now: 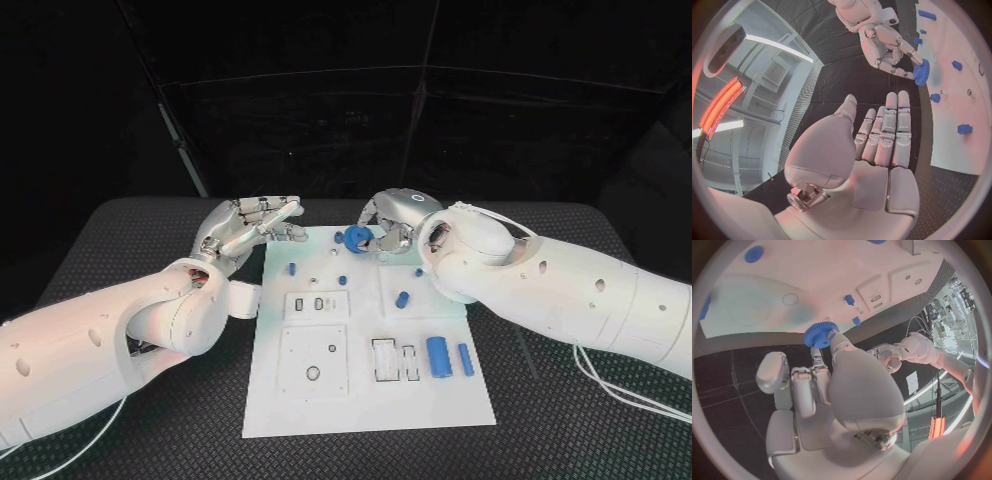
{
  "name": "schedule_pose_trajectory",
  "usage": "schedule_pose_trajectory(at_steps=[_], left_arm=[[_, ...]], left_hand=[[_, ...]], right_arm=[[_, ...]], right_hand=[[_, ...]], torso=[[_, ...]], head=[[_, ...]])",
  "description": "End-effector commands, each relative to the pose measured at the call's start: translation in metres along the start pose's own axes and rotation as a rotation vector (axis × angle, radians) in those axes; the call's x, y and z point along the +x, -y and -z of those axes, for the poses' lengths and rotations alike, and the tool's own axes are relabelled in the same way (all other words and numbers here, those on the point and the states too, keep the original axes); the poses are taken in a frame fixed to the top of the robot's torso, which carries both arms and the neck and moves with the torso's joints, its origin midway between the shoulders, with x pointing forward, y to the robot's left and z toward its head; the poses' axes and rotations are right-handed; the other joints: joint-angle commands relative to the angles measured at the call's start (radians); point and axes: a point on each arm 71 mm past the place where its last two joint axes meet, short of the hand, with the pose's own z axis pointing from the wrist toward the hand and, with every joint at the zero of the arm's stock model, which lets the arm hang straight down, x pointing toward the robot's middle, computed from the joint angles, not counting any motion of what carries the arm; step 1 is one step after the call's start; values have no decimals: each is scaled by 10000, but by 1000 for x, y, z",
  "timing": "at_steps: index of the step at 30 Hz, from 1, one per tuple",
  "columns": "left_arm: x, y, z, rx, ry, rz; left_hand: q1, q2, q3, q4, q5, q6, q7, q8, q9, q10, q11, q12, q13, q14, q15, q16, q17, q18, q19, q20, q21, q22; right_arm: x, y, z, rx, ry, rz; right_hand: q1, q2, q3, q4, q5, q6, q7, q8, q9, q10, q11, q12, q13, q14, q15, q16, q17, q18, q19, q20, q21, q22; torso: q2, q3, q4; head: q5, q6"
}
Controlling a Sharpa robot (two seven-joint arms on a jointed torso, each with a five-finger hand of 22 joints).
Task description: Assemble the parts on the task board
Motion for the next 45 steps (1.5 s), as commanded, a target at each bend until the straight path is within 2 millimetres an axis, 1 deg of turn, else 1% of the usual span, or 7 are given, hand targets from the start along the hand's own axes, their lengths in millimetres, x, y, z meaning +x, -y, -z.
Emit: schedule_pose_trajectory(at_steps=[1, 13, 24, 29, 36, 40, 45], left_arm=[[1, 2, 0, 85, -147, 34], [2, 1, -1, 88, -134, 32], [2, 1, -2, 79, -134, 35], [2, 1, -2, 68, -130, 33], [2, 0, -2, 57, -128, 31], [1, 0, -2, 52, -122, 27], [2, 0, -2, 44, -131, 30]], left_hand=[[42, 74, 1, -62, 39, 31, 27, -63, -11, -81, -16, -61, -13, -33, 70, -51, 13, 29, -43, 22, -18, -15], [42, 74, 1, -62, 39, 31, 27, -63, -11, -81, -16, -61, -13, -33, 70, -51, 13, 29, -43, 22, -18, -15], [42, 74, 1, -62, 39, 31, 27, -63, -11, -81, -16, -61, -13, -33, 70, -51, 13, 29, -43, 22, -18, -15], [42, 74, 1, -62, 39, 31, 27, -63, -11, -81, -16, -61, -13, -33, 70, -51, 13, 29, -43, 22, -18, -15], [42, 74, 1, -62, 39, 31, 27, -63, -11, -81, -16, -61, -13, -33, 70, -51, 13, 29, -43, 22, -18, -15], [42, 74, 1, -62, 39, 31, 27, -63, -11, -81, -16, -61, -13, -33, 70, -51, 13, 29, -43, 22, -18, -15], [55, 94, 8, -79, 39, 46, 27, -70, -8, -81, -17, -52, -9, -37, 73, -73, 28, 28, -51, 25, -21, -18]], right_arm=[[4, -8, -6, -43, 184, 203], [33, -27, -22, -309, -514, 399], [39, -30, -29, -287, -322, 376], [40, -32, -31, -342, -325, 378], [44, -32, -31, -348, -878, 513], [45, -31, -30, -295, -1063, 488], [45, -28, -29, -199, -1167, 381]], right_hand=[[-75, -3, 75, -11, 17, 87, 18, -42, 14, 47, 4, 2, 1020, 956, -81, 34, 2219, -189, 59, 1, 47, 24], [-96, 0, 96, -5, -7, 93, 18, -54, 14, 44, 4, -2, 1016, 957, -79, 35, 2222, -191, 63, 2, 52, 35], [-173, -58, 153, -9, -92, 17, 50, -152, 3, -5, 30, -53, 959, 958, -63, 38, 2229, -194, 59, 14, 53, 43], [-341, -197, 185, -21, -504, -270, 140, -384, -5, -116, 117, -165, 831, 958, 8, 38, 2230, -192, 31, 71, 37, 14], [-995, -695, -83, 311, -1101, -881, 315, -869, 7, -310, 291, -351, 603, 955, 165, 36, 2222, -181, -25, 216, 6, -41], [-1505, -869, -266, 895, -1013, -880, 367, -989, 28, -330, 349, -352, 598, 960, 219, 46, 2250, -181, -26, 287, 23, -19], [-2649, -380, -929, 924, 378, -790, 373, -1067, 45, -309, 361, -304, 651, 971, 239, 65, 2306, -184, -9, 306, 55, 23]], torso=[[12, -2, -1], [31, 12, 11], [23, 22, 2], [23, 24, -3], [15, 22, 0], [14, 22, -7], [20, 26, 2]], head=[[71, -22], [124, -81], [165, -102], [169, -103], [168, -121], [167, -124], [159, -124]])
